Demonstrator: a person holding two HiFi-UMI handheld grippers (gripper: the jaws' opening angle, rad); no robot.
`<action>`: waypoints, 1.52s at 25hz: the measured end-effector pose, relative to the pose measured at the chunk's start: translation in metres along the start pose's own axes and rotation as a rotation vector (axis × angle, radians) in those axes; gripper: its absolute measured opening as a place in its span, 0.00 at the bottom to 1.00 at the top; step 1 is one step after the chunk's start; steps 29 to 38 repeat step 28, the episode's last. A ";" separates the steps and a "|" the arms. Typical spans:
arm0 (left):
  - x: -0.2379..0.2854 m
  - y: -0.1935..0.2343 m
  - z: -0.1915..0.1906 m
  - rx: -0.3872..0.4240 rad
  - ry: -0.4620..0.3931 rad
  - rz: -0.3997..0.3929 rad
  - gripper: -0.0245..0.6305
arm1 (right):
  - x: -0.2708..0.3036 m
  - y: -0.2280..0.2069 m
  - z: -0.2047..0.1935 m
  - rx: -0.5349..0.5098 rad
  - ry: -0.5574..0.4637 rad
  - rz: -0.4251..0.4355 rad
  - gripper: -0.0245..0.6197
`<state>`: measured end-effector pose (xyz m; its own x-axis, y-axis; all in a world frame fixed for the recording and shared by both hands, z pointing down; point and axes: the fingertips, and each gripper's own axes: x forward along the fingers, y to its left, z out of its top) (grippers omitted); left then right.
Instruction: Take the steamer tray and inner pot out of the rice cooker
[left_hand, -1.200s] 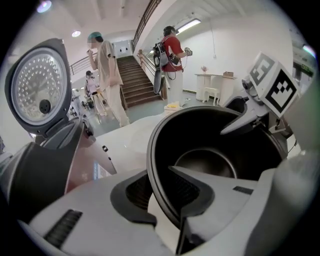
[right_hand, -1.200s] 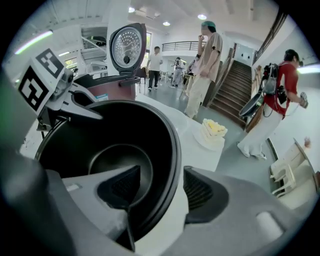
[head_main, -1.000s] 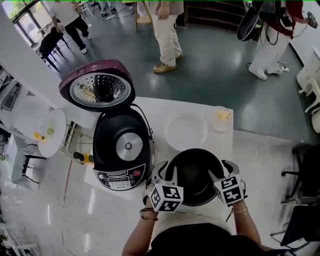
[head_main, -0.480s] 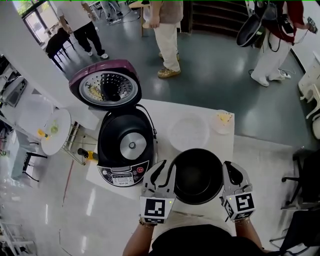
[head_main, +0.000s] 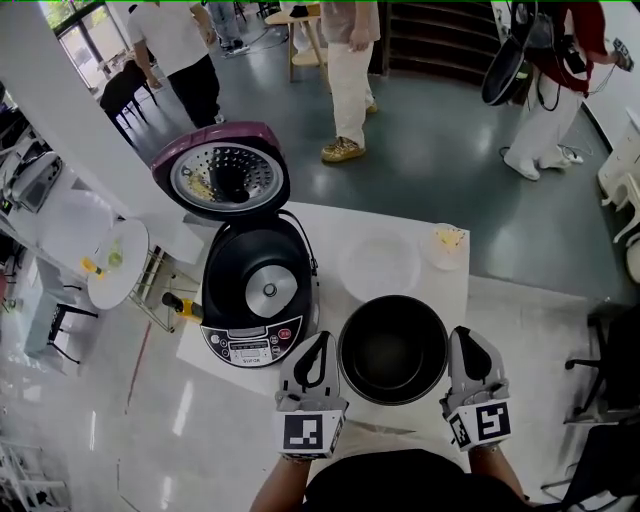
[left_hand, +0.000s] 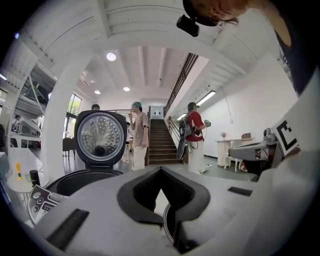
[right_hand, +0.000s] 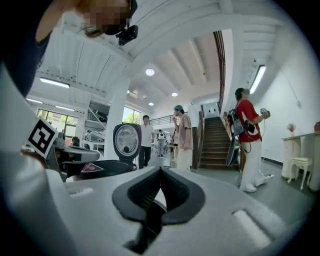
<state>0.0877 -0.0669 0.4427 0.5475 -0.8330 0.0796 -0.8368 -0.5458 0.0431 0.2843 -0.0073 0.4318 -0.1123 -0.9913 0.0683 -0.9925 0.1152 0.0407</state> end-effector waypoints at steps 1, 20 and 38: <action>0.000 -0.001 0.000 0.001 -0.004 -0.001 0.04 | -0.001 0.000 0.000 0.001 0.000 0.001 0.04; -0.008 -0.003 -0.013 0.079 0.055 0.001 0.04 | -0.008 -0.002 -0.014 -0.010 0.051 0.001 0.04; -0.009 -0.002 -0.012 0.076 0.047 -0.001 0.04 | -0.009 0.000 -0.010 -0.028 0.063 -0.006 0.04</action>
